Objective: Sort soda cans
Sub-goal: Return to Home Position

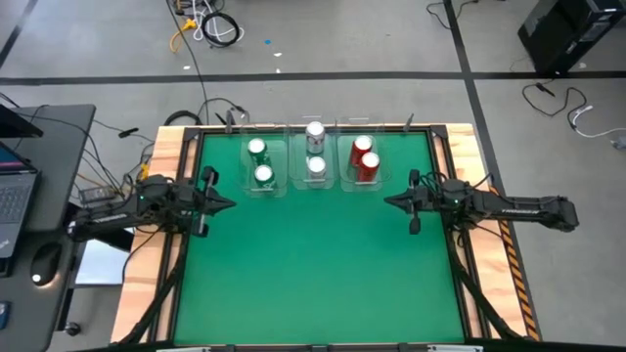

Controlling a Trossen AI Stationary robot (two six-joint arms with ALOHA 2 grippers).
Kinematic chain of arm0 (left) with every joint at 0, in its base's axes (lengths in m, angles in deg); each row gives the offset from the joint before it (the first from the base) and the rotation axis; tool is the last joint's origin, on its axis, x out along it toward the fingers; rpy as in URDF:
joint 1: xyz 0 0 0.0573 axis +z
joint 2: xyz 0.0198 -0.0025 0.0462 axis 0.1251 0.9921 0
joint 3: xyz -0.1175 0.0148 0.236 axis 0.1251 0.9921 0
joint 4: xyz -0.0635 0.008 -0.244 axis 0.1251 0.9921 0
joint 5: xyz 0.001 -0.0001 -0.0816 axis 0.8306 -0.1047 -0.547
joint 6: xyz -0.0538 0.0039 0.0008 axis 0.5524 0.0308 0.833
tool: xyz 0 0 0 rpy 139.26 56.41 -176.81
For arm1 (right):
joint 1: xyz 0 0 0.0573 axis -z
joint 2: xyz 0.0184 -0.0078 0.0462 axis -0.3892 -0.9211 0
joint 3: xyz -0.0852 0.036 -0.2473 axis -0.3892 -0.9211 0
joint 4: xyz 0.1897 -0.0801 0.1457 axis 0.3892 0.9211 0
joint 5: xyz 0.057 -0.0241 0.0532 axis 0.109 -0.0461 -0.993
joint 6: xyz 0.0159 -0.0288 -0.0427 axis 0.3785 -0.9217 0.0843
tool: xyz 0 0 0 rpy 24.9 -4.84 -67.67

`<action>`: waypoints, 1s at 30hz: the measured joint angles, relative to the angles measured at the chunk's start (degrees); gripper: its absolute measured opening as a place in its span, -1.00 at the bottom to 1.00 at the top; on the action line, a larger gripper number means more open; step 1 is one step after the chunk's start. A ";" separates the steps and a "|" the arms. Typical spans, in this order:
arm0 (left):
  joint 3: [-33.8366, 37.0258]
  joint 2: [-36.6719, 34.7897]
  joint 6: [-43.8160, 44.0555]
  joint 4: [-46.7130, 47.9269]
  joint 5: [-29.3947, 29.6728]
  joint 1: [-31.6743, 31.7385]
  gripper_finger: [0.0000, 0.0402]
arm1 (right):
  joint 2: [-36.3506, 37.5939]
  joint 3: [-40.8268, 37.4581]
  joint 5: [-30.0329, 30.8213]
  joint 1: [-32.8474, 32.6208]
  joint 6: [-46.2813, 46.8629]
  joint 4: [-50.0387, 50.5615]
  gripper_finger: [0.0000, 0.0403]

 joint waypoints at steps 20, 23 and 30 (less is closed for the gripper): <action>7.37 0.10 -1.84 -6.93 4.40 0.22 -1.00 | -1.75 0.00 -1.76 4.98 2.54 -0.39 -1.00; 7.38 0.10 -0.60 -2.61 9.85 0.20 -1.00 | -1.77 -0.02 -0.12 4.98 3.41 -0.11 -1.00; 7.40 0.10 0.63 -0.63 11.98 0.22 -1.00 | -1.77 -0.02 1.57 5.07 1.54 0.02 -1.00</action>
